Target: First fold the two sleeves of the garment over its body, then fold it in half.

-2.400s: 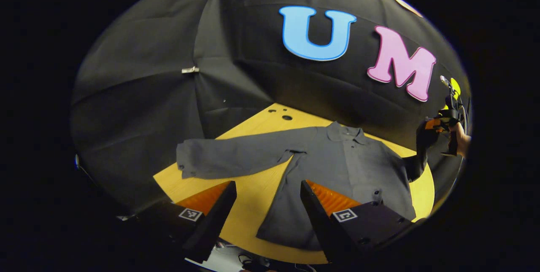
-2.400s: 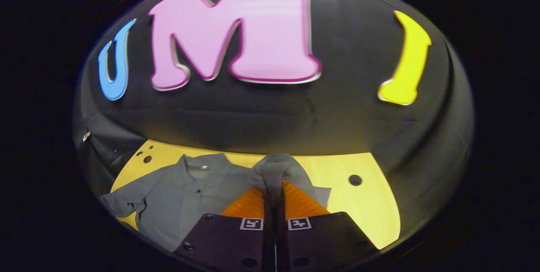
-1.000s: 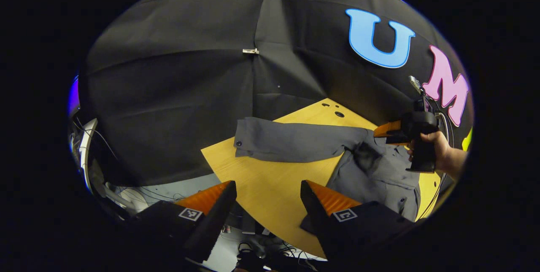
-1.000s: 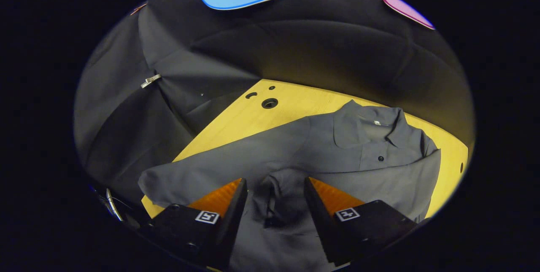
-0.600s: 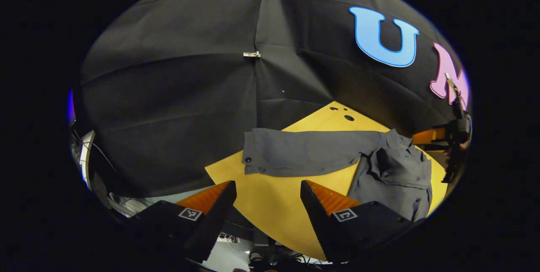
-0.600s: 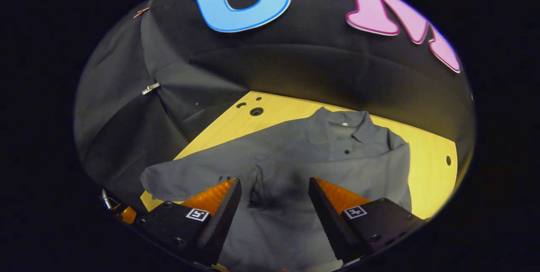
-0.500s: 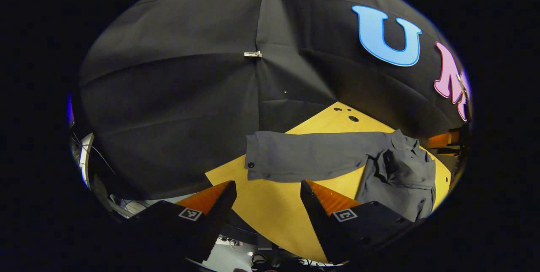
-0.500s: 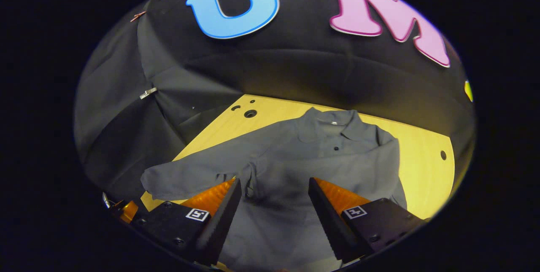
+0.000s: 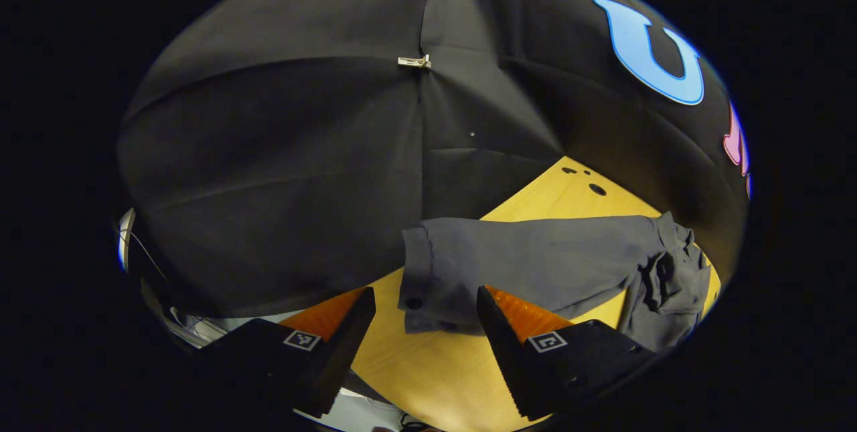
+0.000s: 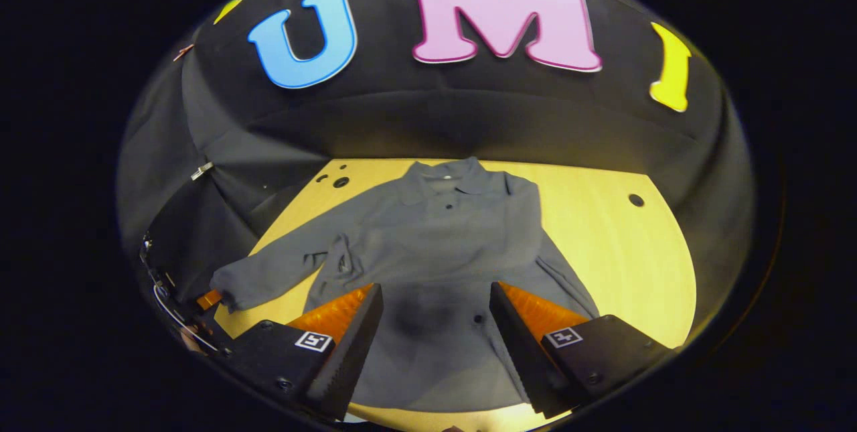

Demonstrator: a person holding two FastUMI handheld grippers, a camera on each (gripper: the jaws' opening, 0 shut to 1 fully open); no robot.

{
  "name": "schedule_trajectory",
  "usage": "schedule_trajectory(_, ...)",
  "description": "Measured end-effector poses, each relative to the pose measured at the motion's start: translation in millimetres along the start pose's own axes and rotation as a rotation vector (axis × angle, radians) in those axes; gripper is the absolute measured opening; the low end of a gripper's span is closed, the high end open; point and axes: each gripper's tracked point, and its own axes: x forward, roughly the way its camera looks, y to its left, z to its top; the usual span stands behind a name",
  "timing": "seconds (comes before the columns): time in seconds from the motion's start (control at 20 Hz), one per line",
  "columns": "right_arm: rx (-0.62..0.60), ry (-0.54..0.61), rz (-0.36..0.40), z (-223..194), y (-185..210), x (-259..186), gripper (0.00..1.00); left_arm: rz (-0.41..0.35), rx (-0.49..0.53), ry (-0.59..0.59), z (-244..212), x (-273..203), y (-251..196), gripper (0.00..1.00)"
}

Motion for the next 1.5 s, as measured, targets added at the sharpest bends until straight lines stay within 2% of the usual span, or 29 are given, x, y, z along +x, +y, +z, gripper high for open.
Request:
schedule_trajectory(0.05,-0.004,0.008,-0.020,-8,-10,-10,0.99,0.007,-0.010,0.022,-2,11,1,0.96)
schedule_trajectory(0.1,-0.012,0.011,-0.046,-16,-22,-20,0.99,0.000,-0.032,0.037,-2,19,-2,0.92)
schedule_trajectory(0.15,-0.016,0.014,-0.071,-22,-32,-31,0.99,-0.005,-0.047,0.042,-3,24,-4,0.96)
schedule_trajectory(0.2,-0.014,0.019,-0.092,-30,-39,-43,0.99,-0.008,-0.048,0.044,-3,30,-5,0.92)
schedule_trajectory(0.25,-0.001,0.027,-0.110,-39,-45,-55,0.99,-0.010,-0.038,0.051,-5,34,-6,0.96)
schedule_trajectory(0.4,0.060,0.040,-0.185,-72,-62,-91,0.99,-0.054,-0.014,0.078,-9,49,-20,0.96)
schedule_trajectory(0.65,0.037,0.045,-0.275,-117,-73,-149,0.99,-0.008,0.049,0.090,-13,63,-22,0.88)
schedule_trajectory(0.75,0.051,0.040,-0.297,-120,-80,-162,0.99,0.006,0.111,0.097,-16,64,-23,0.76)
schedule_trajectory(0.85,0.075,0.028,-0.318,-119,-87,-170,1.00,-0.016,0.135,0.094,-17,65,-32,0.70)
schedule_trajectory(0.95,0.113,0.006,-0.328,-114,-94,-179,1.00,-0.014,0.120,0.062,-17,65,-32,0.50)
schedule_trajectory(1.0,0.127,-0.002,-0.330,-114,-98,-183,1.00,-0.008,0.107,0.044,-16,65,-31,0.48)
schedule_trajectory(1.1,0.135,-0.003,-0.337,-116,-105,-180,1.00,-0.009,0.099,0.018,-17,62,-31,0.36)
schedule_trajectory(1.15,0.139,-0.004,-0.339,-115,-108,-178,1.00,-0.019,0.109,0.015,-18,63,-34,0.23)
schedule_trajectory(1.25,0.166,-0.013,-0.329,-108,-115,-164,1.00,-0.013,0.145,0.021,-18,64,-35,0.08)
schedule_trajectory(1.3,0.183,-0.012,-0.313,-107,-116,-156,1.00,0.002,0.161,0.045,-17,62,-37,0.04)
schedule_trajectory(1.5,0.163,0.010,-0.284,-105,-127,-130,0.99,0.017,0.137,0.025,7,47,-57,0.06)
